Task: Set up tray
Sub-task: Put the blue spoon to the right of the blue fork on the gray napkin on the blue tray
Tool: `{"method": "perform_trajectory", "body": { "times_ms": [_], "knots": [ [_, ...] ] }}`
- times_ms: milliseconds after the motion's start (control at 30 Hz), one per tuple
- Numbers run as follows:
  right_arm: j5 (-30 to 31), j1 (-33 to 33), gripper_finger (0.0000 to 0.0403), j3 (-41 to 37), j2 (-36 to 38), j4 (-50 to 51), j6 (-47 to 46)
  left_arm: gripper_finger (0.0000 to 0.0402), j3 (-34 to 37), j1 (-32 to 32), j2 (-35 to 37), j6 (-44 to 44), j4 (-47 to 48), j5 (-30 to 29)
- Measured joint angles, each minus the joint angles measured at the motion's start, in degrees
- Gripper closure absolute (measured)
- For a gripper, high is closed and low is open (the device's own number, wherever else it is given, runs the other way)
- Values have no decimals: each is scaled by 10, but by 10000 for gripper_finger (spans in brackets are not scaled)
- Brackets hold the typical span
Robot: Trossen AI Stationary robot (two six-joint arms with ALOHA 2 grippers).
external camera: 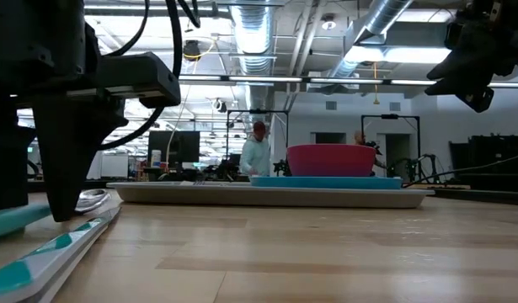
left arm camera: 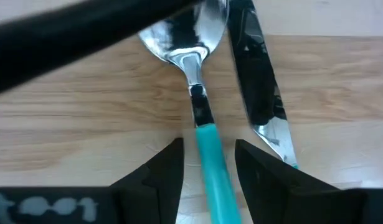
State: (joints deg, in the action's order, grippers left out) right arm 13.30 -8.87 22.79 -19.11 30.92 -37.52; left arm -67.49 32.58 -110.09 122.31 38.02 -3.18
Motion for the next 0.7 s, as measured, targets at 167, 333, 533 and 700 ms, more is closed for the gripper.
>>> {"method": "perform_trajectory", "body": {
  "times_ms": [167, 333, 533, 700],
  "knots": [
    [0, 0, 276, 0, 0, 0, 0, 273, -9, 0, -2, 7, 17, 3],
    [0, 0, 276, 0, 0, 0, 0, 333, -12, 0, -3, 4, 26, 5],
    [0, 0, 276, 0, 0, 2, 1, 376, -9, 0, 19, 4, 18, -16],
    [0, 0, 276, 0, 0, 4, 3, 376, -10, -11, 86, 9, 55, -81]
  ]
}}
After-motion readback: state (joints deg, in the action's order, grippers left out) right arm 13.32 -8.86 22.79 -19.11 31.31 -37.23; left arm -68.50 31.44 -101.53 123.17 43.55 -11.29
